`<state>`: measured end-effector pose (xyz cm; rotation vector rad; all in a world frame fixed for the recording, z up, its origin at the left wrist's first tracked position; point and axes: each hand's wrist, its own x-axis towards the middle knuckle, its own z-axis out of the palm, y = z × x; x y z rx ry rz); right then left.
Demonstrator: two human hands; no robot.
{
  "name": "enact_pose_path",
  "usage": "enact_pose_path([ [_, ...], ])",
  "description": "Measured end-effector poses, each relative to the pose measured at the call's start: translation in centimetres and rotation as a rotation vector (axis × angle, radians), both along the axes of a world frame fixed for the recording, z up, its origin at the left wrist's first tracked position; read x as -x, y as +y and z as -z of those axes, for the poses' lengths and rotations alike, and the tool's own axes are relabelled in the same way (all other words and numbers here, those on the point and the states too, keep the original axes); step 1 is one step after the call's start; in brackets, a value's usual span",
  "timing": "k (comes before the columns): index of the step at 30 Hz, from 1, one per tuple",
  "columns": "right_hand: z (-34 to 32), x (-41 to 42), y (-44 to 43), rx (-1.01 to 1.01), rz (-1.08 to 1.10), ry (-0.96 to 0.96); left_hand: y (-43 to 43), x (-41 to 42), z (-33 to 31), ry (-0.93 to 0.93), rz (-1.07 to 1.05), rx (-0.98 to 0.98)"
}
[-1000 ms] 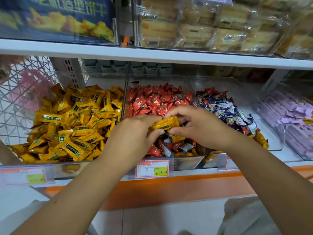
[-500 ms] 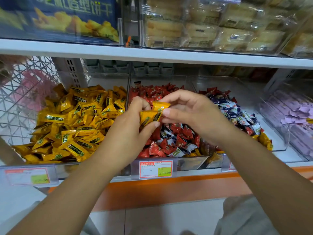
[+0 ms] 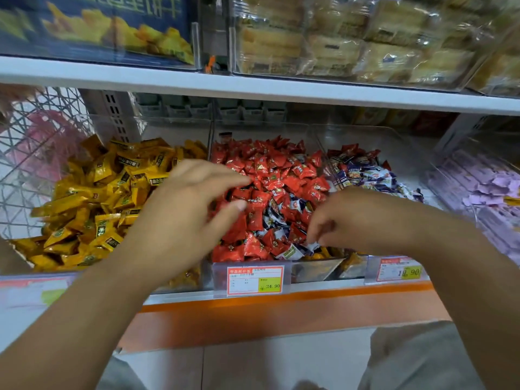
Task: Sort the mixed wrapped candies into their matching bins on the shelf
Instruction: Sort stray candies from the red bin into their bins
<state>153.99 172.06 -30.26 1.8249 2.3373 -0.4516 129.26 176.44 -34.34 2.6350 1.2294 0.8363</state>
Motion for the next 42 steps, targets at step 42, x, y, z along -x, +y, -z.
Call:
enact_pose_path([
  [42,1.8,1.3,2.3,0.076,0.186,0.790,0.0,-3.0,3.1,-0.002,0.061,-0.113],
])
